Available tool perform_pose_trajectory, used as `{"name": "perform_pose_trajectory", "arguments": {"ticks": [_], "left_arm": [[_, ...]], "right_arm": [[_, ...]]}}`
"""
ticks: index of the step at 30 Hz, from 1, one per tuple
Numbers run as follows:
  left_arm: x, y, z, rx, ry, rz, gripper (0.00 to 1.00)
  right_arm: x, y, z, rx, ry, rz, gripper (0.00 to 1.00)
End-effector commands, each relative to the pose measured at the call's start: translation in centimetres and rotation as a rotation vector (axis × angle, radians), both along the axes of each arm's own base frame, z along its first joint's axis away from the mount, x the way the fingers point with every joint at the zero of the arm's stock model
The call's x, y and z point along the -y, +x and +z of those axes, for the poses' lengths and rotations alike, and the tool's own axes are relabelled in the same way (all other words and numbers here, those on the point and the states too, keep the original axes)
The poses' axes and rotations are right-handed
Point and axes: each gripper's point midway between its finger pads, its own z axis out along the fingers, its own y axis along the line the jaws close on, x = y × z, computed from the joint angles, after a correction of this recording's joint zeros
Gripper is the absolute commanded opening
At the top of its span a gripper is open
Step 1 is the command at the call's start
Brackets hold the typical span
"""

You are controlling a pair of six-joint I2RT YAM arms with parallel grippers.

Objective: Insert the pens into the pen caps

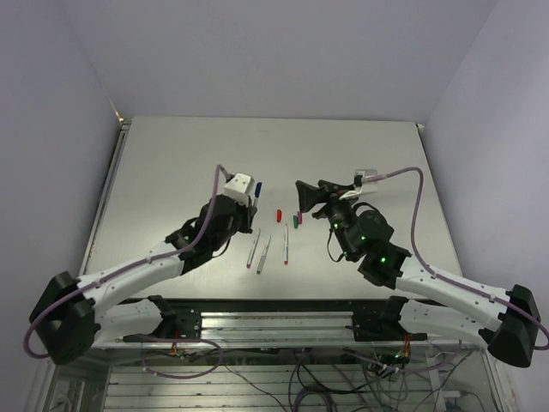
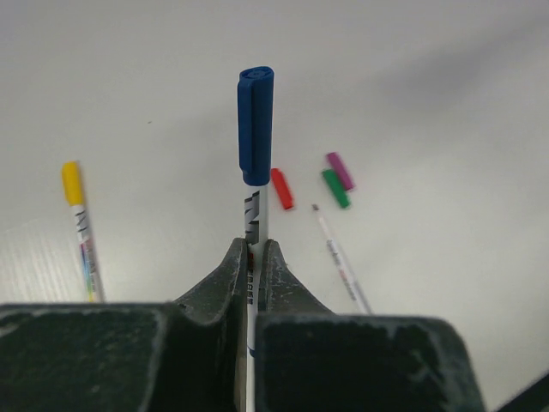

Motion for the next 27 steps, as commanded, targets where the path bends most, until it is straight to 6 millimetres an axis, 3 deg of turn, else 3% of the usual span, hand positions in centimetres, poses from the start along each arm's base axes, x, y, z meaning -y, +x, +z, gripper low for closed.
{"name": "perform_pose_trajectory", "arguments": {"ticks": [1, 8, 12, 20, 27], "left_arm": [[-1.5, 3.0, -1.6, -0.041, 0.14, 0.086, 0.07], [-3.3, 6.9, -5.7, -0.211, 0.168, 0.134, 0.07], [-3.9, 8.4, -8.2, -0.301, 0.188, 0.162, 0.07], [-3.8, 9.8, -12.0, -0.406, 0.23, 0.174, 0.07], [-5.0, 10.2, -13.7, -0.451, 0.288, 0.24, 0.07]], "right_arm": [[3.3, 0.5, -2.9, -0.077, -0.05, -0.142, 0.65], [6.2, -0.1, -4.8, -0.12, -0.054, -0.237, 0.56], [6.8, -0.3, -5.4, -0.128, -0.067, -0.252, 0.5], [6.6, 0.0, -7.2, -0.176, -0.107, -0.272, 0.49], [6.4, 0.0, -7.9, -0.18, -0.108, -0.263, 0.48]]}}
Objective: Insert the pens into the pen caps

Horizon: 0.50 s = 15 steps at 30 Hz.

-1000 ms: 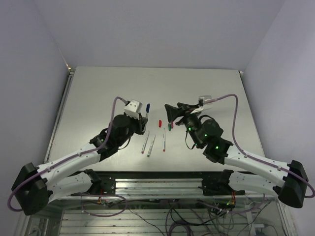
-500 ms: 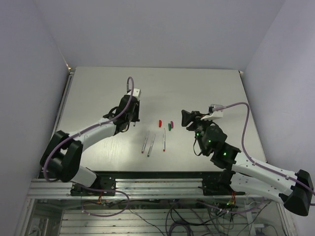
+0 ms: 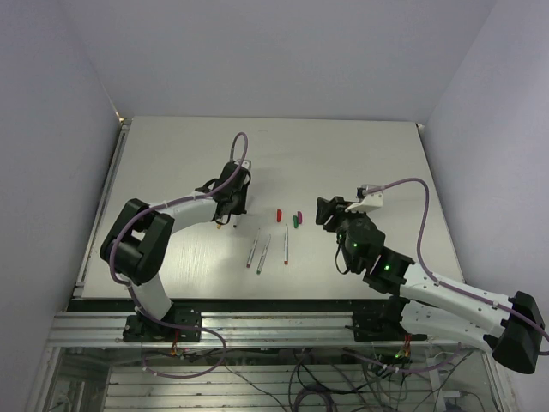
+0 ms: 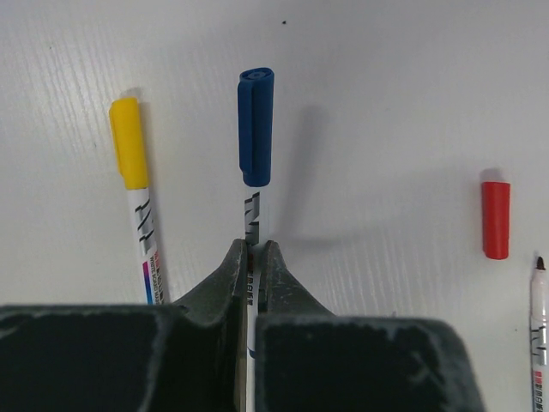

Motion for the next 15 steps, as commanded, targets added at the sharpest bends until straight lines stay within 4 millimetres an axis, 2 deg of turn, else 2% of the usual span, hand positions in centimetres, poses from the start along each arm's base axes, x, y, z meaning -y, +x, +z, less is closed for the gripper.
{"name": "perform_pose_trajectory", "arguments": {"ticks": [1, 9, 15], "left_arm": [[-0.7, 0.7, 0.3, -0.003, 0.018, 0.051, 0.07], [-2.0, 0.6, -1.1, -0.034, 0.064, 0.101, 0.08], [-3.0, 1.0, -1.6, -0.038, 0.095, 0.14, 0.14]], "right_arm": [[0.5, 0.0, -0.4, 0.001, 0.019, -0.024, 0.48], [-0.1, 0.0, -1.4, -0.02, 0.013, 0.0, 0.48], [-0.5, -0.1, -2.1, -0.045, -0.004, 0.018, 0.48]]}}
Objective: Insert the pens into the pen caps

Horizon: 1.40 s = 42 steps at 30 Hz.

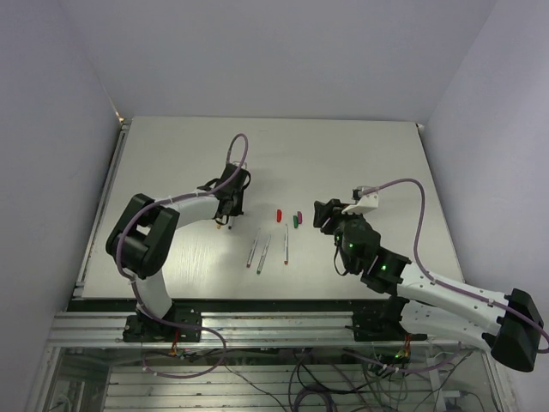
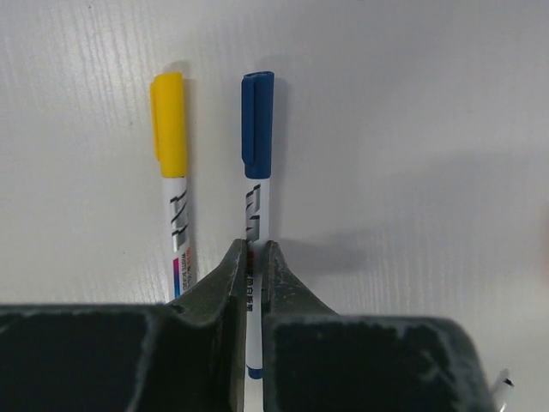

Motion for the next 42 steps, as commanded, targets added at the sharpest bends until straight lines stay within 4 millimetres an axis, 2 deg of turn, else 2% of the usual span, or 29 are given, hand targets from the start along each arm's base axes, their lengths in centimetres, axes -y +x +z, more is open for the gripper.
{"name": "perform_pose_trajectory", "arguments": {"ticks": [1, 7, 13, 22, 26, 30, 37, 42], "left_arm": [[-1.2, 1.1, 0.4, 0.013, 0.032, 0.057, 0.15], [-0.9, 1.4, 1.0, 0.019, 0.001, 0.046, 0.25], [0.0, 1.6, 3.0, 0.049, -0.058, 0.026, 0.33], [1.0, 1.4, 7.2, 0.118, -0.143, -0.009, 0.36], [1.2, 0.7, 8.5, 0.136, -0.177, -0.03, 0.35], [1.8, -1.3, 8.8, 0.138, -0.226, -0.073, 0.35], [2.8, -7.0, 7.8, 0.106, -0.201, -0.155, 0.39], [4.0, -10.1, 7.4, 0.081, -0.216, -0.209, 0.41]], "right_arm": [[-0.1, 0.0, -0.8, -0.021, 0.001, 0.001, 0.48], [-0.6, 0.0, -1.1, -0.027, -0.008, 0.02, 0.49], [-0.7, 0.1, -1.3, -0.032, -0.026, 0.021, 0.5], [-0.3, 0.2, -1.2, -0.025, -0.029, 0.003, 0.53], [0.2, 0.4, -1.1, -0.027, -0.038, -0.027, 0.53], [0.7, 0.7, -1.6, -0.054, -0.056, -0.061, 0.53], [1.9, 1.5, -2.5, -0.09, -0.035, -0.087, 0.52], [3.1, 2.6, -3.9, -0.156, 0.025, -0.085, 0.5]]}}
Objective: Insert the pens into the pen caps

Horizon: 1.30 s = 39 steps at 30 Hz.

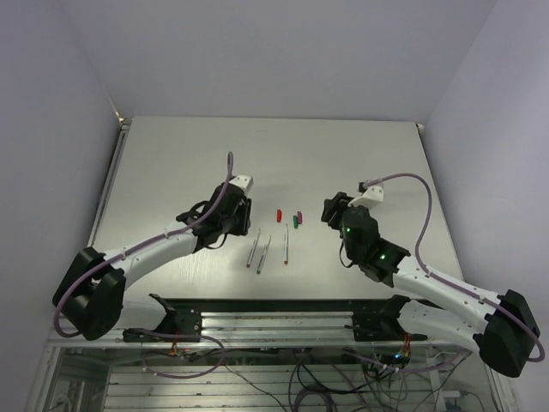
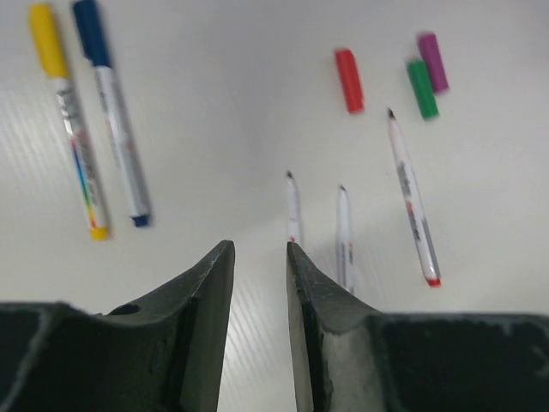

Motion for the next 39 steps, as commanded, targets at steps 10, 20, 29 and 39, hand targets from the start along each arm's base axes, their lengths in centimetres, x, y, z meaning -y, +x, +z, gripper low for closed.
{"name": "perform_pose_trajectory", "arguments": {"ticks": [10, 20, 29, 39], "left_arm": [[2.3, -4.7, -2.5, -0.085, -0.013, -0.08, 0.45], [2.7, -5.2, -4.4, -0.13, 0.071, -0.07, 0.47], [2.5, -5.7, -5.8, -0.188, 0.147, -0.075, 0.48], [2.6, -6.2, -7.4, -0.249, 0.204, -0.088, 0.48]], "right_arm": [[0.7, 0.8, -1.6, -0.074, 0.078, 0.007, 0.48], [0.7, 0.6, -1.4, -0.059, 0.088, 0.023, 0.47], [0.4, 0.4, -1.8, -0.055, 0.108, 0.041, 0.46], [0.1, 0.5, -2.4, -0.06, 0.107, 0.051, 0.46]]}}
